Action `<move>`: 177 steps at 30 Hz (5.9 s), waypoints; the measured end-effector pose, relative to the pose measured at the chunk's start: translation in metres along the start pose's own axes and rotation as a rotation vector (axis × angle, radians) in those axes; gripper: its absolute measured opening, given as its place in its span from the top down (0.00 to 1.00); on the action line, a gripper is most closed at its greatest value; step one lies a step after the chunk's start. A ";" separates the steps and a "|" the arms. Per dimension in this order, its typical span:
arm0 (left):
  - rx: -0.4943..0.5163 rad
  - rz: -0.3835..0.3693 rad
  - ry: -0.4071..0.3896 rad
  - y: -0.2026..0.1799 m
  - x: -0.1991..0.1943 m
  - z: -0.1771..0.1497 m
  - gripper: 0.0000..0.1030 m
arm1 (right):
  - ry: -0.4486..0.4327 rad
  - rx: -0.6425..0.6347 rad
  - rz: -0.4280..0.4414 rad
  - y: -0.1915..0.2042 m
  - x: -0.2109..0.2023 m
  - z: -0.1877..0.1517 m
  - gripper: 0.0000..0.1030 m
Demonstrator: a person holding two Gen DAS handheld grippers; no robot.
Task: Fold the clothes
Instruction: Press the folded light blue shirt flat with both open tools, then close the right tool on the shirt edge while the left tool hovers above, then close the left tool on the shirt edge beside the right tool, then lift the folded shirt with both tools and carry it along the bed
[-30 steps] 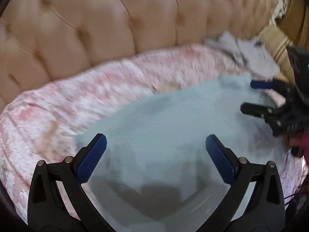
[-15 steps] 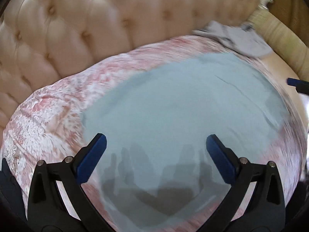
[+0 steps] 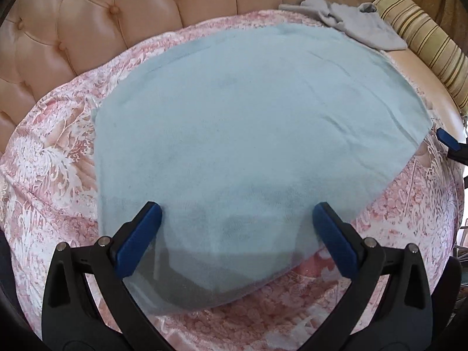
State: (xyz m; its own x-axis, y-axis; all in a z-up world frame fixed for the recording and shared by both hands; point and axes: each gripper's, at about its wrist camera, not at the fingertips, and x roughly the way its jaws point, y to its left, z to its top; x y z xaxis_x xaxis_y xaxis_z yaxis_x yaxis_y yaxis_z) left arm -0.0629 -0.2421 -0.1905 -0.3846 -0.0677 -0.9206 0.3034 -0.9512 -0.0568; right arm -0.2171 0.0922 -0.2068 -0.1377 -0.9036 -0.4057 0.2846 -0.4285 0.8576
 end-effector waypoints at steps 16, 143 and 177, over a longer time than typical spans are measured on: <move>0.006 -0.025 -0.024 0.004 0.001 -0.002 0.00 | 0.050 -0.045 -0.226 0.023 0.042 0.008 0.01; -0.640 -0.299 -0.168 0.124 -0.052 -0.069 0.86 | 0.001 -0.220 -0.456 0.021 0.057 0.001 0.83; -0.678 -0.367 -0.232 0.132 -0.054 -0.082 0.92 | -0.038 -0.291 -0.497 0.047 0.054 -0.001 0.91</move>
State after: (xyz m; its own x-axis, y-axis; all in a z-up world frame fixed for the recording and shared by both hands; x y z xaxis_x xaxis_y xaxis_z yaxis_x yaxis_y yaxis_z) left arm 0.0696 -0.3390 -0.1804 -0.7111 0.0820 -0.6983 0.5572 -0.5399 -0.6309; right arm -0.2101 0.0229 -0.1884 -0.3545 -0.5949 -0.7214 0.4250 -0.7897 0.4424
